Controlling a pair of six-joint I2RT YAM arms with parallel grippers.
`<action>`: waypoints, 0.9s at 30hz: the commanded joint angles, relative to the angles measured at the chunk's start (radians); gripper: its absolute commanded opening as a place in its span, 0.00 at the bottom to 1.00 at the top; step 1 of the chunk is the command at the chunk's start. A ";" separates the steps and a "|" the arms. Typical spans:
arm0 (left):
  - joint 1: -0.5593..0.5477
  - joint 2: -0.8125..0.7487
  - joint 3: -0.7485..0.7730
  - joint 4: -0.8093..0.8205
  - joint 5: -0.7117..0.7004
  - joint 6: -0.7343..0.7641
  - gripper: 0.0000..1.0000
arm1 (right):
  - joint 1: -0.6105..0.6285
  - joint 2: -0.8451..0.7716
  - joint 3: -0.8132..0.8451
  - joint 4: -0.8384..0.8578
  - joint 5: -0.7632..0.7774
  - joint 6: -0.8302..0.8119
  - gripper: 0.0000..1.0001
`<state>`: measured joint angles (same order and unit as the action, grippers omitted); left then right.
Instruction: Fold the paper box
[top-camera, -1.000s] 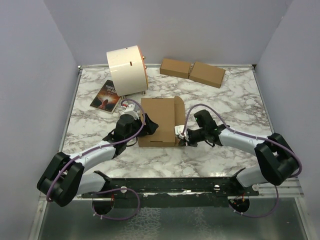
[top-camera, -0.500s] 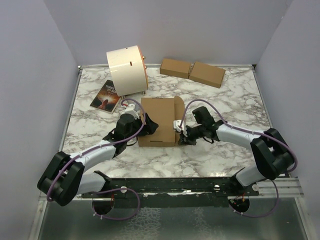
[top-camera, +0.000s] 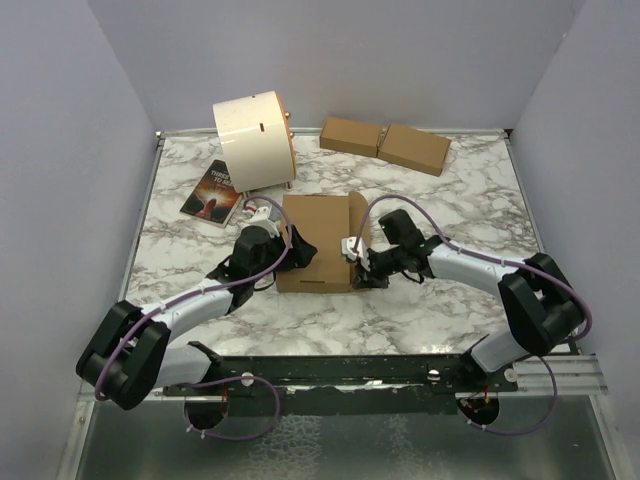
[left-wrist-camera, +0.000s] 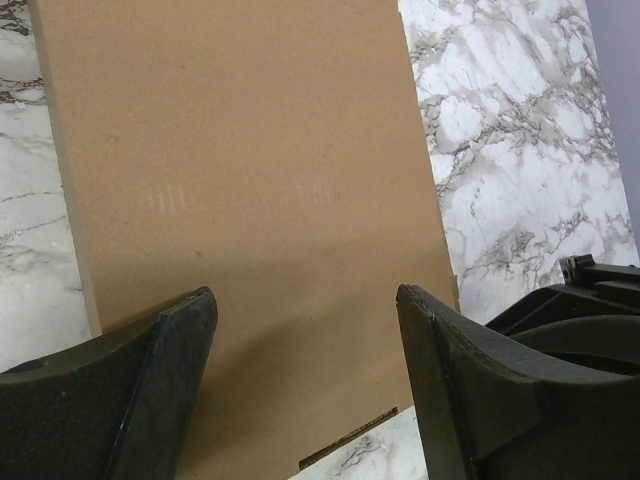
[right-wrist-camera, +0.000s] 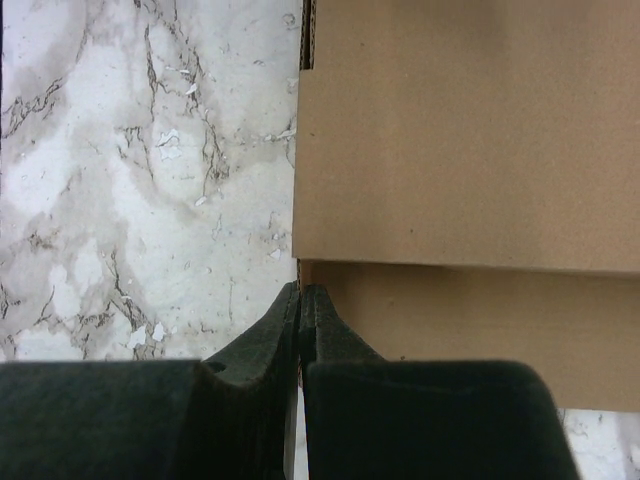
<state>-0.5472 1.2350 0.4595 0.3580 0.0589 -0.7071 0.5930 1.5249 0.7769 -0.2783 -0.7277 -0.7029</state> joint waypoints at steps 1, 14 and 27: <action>0.003 0.047 -0.025 -0.145 -0.026 0.015 0.77 | 0.052 0.022 0.064 -0.033 0.007 0.016 0.01; 0.003 0.031 0.027 -0.186 -0.013 0.034 0.80 | 0.063 0.053 0.125 -0.122 0.035 0.023 0.15; 0.011 -0.131 0.142 -0.361 -0.077 0.117 0.84 | 0.012 -0.013 0.129 -0.165 0.019 0.002 0.45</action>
<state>-0.5446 1.1774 0.5812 0.0788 0.0376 -0.6353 0.6308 1.5642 0.8825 -0.4129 -0.6918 -0.6853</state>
